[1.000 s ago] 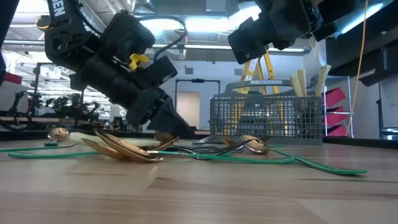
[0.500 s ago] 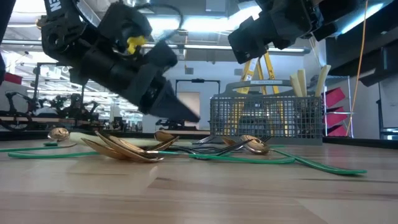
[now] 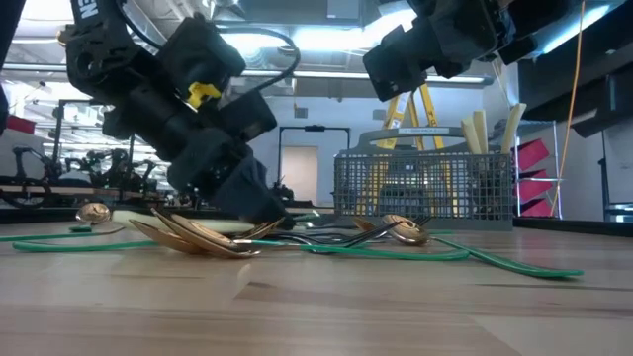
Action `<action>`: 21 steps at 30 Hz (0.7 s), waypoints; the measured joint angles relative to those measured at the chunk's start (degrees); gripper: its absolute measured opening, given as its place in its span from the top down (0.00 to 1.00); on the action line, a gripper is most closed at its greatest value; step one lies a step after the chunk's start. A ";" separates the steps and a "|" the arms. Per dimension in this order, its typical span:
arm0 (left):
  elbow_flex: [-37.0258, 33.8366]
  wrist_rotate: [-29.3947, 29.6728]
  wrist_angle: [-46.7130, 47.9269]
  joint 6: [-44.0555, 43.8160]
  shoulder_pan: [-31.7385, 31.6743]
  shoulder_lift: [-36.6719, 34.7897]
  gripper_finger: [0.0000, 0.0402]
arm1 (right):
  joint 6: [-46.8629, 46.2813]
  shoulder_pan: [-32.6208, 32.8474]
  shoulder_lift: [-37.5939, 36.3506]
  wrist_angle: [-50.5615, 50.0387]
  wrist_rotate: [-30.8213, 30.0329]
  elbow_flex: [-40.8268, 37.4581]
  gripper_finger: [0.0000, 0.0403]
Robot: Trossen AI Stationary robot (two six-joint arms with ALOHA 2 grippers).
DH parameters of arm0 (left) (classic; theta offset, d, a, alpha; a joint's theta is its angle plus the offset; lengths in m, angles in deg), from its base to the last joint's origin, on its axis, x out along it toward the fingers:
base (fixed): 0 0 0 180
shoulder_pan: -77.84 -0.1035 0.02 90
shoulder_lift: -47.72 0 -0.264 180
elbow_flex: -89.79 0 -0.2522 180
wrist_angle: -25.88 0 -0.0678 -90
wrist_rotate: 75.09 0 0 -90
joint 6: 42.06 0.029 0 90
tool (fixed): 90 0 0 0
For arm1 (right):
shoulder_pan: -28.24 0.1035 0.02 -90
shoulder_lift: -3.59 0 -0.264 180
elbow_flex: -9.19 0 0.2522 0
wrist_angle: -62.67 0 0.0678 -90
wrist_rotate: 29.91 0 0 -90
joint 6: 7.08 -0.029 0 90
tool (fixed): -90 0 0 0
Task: Sort silverware
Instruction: Put the yellow knife into the gray organizer
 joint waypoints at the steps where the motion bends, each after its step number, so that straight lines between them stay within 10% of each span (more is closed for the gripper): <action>1: 0.00 0.09 -0.22 -0.08 -0.09 0.00 0.78 | 0.00 0.00 0.00 -0.01 -0.01 0.00 0.67; 21: 0.00 0.33 -0.25 1.67 -0.72 0.02 0.78 | 0.00 -0.02 0.00 0.00 -0.12 0.00 0.67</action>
